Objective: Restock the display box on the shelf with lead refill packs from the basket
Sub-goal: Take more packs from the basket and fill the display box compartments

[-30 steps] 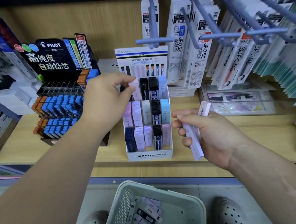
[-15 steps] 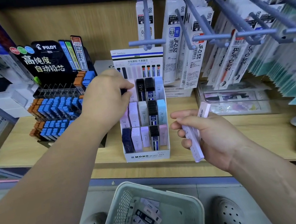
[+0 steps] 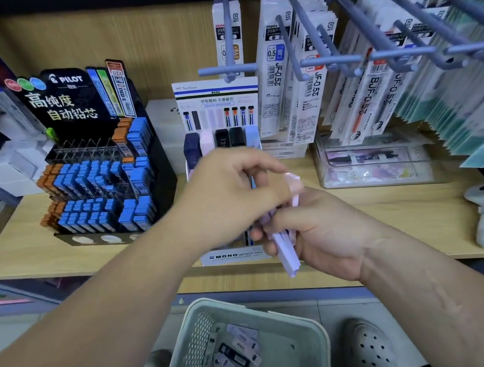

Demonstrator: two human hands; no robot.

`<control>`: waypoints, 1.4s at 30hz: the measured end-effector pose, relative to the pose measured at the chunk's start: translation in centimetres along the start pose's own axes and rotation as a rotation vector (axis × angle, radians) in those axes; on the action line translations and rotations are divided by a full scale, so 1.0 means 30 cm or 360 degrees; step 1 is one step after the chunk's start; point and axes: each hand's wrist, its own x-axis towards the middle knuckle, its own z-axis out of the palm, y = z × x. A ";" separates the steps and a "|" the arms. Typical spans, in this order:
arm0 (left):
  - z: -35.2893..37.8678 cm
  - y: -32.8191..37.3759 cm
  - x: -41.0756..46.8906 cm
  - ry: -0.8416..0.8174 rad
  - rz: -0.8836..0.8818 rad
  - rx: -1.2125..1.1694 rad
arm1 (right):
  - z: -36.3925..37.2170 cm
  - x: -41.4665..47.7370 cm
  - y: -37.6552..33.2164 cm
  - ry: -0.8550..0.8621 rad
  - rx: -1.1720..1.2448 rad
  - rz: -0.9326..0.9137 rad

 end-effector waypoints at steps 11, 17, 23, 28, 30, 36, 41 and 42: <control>-0.021 -0.015 0.001 0.0263 -0.0201 -0.0574 | 0.005 0.007 0.010 -0.0033 -0.0053 0.0086; -0.093 -0.052 0.029 0.0594 -0.0228 -0.0804 | 0.001 0.016 0.015 0.0121 0.0144 0.0228; -0.103 -0.087 0.015 0.0506 -0.0240 -0.0711 | 0.000 0.041 0.001 0.0438 0.0345 -0.0009; -0.087 -0.108 -0.011 0.0469 -0.0277 -0.0569 | 0.005 0.043 -0.016 0.0436 0.0294 -0.0226; -0.086 -0.112 -0.017 0.0549 -0.0408 -0.0631 | 0.014 0.038 -0.022 0.0339 0.0286 -0.0266; -0.111 -0.103 -0.043 0.0197 -0.0724 -0.0683 | 0.031 0.053 -0.012 0.0244 0.0049 -0.0377; -0.123 -0.119 -0.072 0.0176 -0.0590 -0.0058 | 0.047 0.070 -0.012 0.0264 -0.0114 -0.0385; -0.126 -0.124 -0.072 0.0254 -0.0479 0.0083 | 0.051 0.073 -0.011 0.0284 -0.0169 -0.0376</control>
